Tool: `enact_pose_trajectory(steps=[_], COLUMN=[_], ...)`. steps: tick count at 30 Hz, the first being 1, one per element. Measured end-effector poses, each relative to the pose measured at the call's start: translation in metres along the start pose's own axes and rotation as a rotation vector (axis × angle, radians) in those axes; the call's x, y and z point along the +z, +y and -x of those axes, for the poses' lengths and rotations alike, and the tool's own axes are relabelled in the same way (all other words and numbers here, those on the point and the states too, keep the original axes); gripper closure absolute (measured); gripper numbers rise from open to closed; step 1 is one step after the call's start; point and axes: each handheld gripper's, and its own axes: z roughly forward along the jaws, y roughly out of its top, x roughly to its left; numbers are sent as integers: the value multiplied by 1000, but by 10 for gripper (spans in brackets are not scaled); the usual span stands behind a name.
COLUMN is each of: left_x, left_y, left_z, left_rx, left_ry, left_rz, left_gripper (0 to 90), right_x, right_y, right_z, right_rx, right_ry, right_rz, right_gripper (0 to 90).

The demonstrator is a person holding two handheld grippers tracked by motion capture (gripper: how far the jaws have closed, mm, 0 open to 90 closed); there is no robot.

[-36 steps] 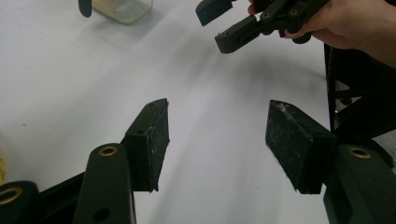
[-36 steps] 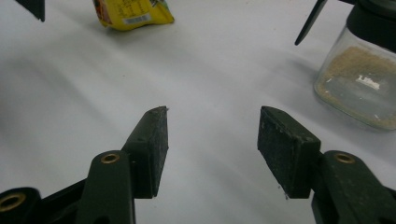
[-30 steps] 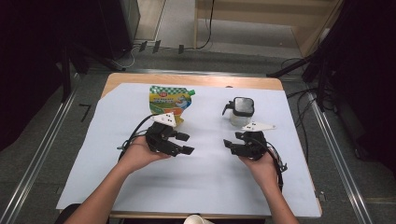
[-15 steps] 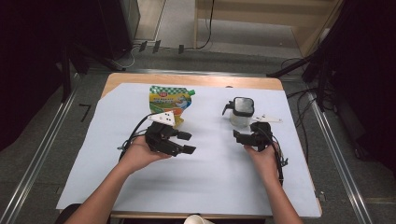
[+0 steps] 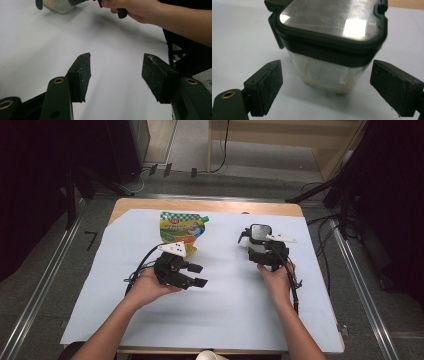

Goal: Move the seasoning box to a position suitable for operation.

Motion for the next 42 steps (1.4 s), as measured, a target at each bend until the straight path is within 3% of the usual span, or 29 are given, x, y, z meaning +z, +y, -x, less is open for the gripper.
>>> enact_pose_trajectory(steps=[2,11,12,14,20,42], left_x=[-2,-5,-5,-7,-12,-6], left_y=[-2,-14,-15,-17,-24,-26], left_z=[1,4,4,6,6,7], left_rx=[-5,-28,-31,-35,-47,-60], left_ry=[5,30,32,35,66,51], left_rz=[0,-11,-11,-10,-1,-16], left_gripper=[412,411,411,411,417,420], right_x=[6,25,29,32,40,50], right_y=[2,6,5,6,8,8], right_z=[-1,-5,-3,-3,-4,-7], right_rx=[11,-2,33,52,10,41], right_ry=[-4,-66,-58,-60,-82,-117], right_rz=[18,6,10,16,41,114], right_gripper=[110,105,104,101,94,97])
